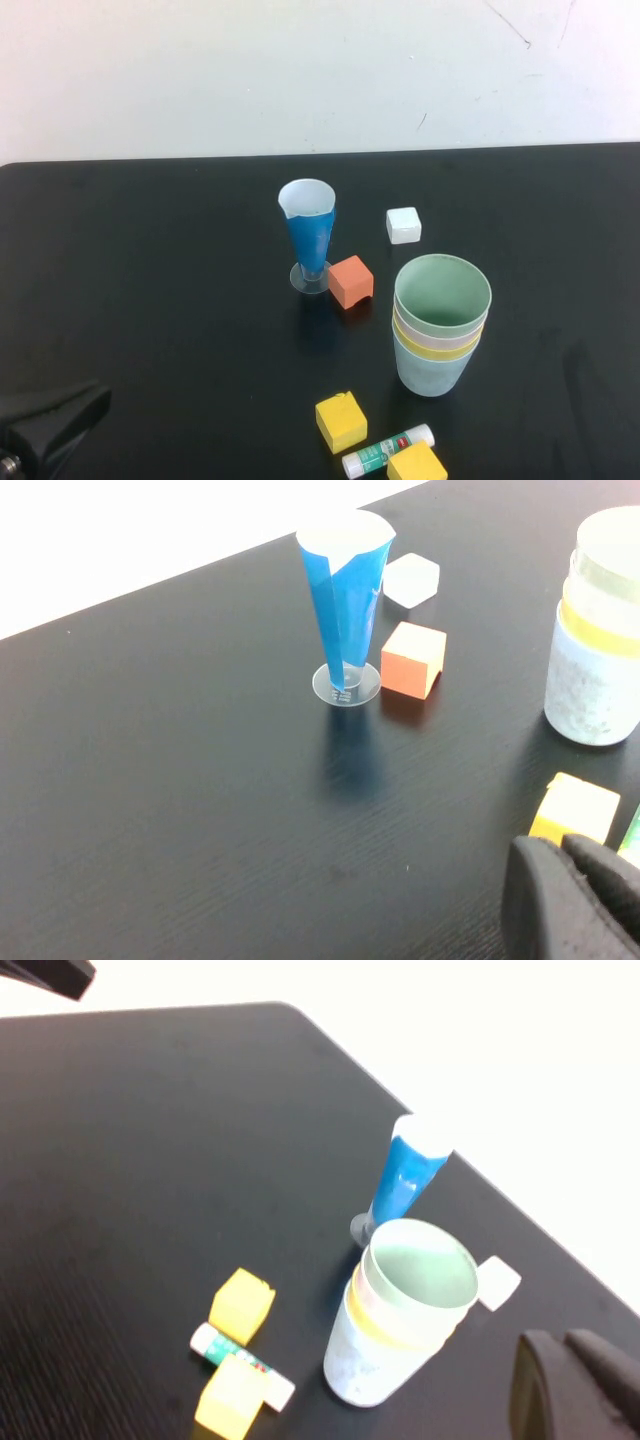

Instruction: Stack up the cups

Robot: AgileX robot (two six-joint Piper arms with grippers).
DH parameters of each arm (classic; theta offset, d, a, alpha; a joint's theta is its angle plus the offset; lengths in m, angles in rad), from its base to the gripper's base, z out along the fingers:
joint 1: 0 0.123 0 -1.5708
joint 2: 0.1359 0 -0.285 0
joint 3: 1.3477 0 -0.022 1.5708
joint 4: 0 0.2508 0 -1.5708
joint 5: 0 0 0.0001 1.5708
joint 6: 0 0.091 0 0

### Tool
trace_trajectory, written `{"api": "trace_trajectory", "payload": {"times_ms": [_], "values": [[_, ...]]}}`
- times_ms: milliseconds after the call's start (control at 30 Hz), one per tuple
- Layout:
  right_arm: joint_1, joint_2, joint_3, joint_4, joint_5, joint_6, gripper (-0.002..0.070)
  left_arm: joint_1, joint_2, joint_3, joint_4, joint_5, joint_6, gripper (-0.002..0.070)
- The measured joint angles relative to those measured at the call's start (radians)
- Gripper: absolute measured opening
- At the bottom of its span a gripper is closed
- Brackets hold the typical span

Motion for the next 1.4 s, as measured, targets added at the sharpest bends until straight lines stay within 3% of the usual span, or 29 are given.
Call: {"api": "trace_trajectory", "payload": {"times_ms": [767,1033,1133,1233,1400], "values": [[0.0,-0.038,0.016,0.01,0.037,-0.002,-0.0001,0.0,0.0,0.0,0.002,0.0,0.01,-0.0001],[0.0,-0.038,0.121,-0.111,0.012,0.071,-0.0001,0.0,0.0,0.0,0.002,0.0,0.01,-0.0001],[0.0,-0.052,0.216,-0.124,-0.142,0.084,-0.0001,0.0,0.0,0.0,0.002,0.0,0.01,-0.0001],[-0.003,-0.123,0.376,-0.165,-0.438,0.089,-0.0001,0.0,0.0,0.0,0.002,0.0,0.01,-0.0001],[-0.102,-0.295,0.641,-0.177,-0.809,0.097,-0.0001,0.0,0.0,0.0,0.002,0.0,0.008,-0.0001]]}}
